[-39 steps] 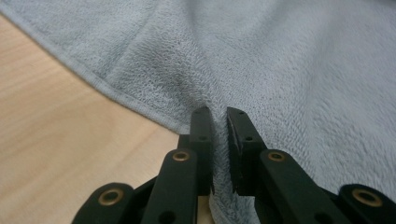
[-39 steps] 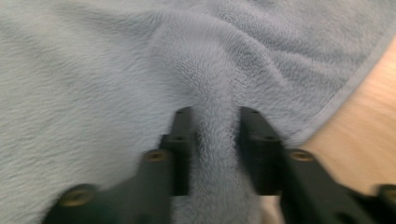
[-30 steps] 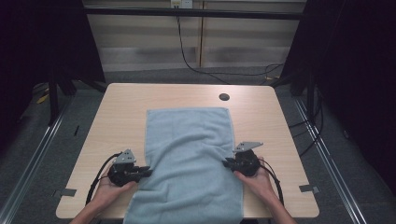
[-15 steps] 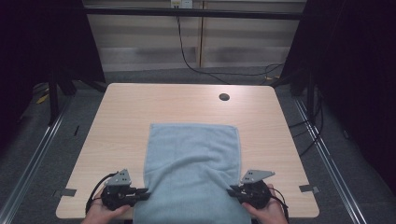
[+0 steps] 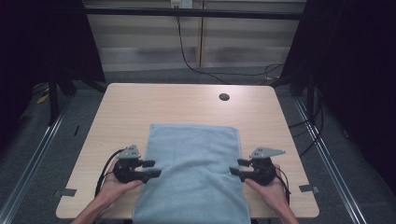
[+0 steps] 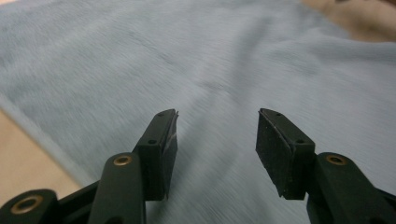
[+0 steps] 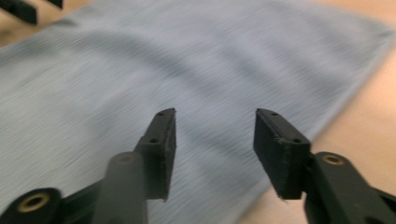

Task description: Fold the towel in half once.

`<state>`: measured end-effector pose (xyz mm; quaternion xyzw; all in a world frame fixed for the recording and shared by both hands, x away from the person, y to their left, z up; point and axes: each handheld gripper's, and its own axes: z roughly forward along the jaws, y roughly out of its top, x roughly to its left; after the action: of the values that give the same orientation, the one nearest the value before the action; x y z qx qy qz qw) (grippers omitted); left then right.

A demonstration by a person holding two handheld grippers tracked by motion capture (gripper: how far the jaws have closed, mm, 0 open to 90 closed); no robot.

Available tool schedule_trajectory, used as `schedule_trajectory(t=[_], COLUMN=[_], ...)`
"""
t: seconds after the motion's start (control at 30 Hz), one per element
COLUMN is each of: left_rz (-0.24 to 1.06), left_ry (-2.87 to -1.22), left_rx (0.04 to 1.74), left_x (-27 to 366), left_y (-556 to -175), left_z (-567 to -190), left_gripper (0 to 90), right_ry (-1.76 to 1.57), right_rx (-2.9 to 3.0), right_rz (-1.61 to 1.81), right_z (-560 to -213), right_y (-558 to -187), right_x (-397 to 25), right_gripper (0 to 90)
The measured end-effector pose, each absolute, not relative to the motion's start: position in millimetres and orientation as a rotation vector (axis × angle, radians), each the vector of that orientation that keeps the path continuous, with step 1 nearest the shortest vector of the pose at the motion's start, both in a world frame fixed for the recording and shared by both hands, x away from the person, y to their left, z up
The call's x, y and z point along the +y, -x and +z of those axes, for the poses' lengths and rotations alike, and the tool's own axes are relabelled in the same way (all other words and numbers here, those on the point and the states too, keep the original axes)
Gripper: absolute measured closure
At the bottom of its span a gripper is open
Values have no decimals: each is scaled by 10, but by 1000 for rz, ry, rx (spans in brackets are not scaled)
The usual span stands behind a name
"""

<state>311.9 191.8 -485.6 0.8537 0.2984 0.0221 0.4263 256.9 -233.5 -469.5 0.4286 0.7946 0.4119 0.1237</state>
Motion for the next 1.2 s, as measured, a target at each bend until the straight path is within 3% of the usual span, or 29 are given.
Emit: schedule_trajectory(t=[0.07, 0.17, 0.4, 0.93, 1.03, 1.1, 1.2], left_rz=[20, 95, 123, 61, 20, 47, 26], left_ry=[-2135, -2176, -2156, -2141, -2144, -2150, -2136], left_rx=[780, 765, 720, 736, 744, 749, 759], left_x=[1860, 1827, 1867, 1913, 1941, 1967, 2004], left_y=[-3245, -3218, -3137, -3172, -3173, -3134, -3177], left_z=[-4944, -5011, -5055, -5051, -5036, -5006, -4973], left_gripper=[472, 439, 408, 420, 436, 497, 448], right_ry=[-1260, -1272, -1312, -1336, -1317, -1316, -1304], right_rx=[2277, 2246, 2259, 2249, 2216, 2227, 2242], right_rz=[1230, 1231, 1113, 1010, 985, 989, 1016], right_z=[-4628, -4580, -4746, -5080, -5104, -5089, -5087], right_y=[-2745, -3001, -3458, -3994, -3950, -3916, -3861], right_x=[-2390, -2421, -2396, -2271, -2233, -2233, -2232], right_gripper=[439, 425, 414, 401, 443, 587, 760])
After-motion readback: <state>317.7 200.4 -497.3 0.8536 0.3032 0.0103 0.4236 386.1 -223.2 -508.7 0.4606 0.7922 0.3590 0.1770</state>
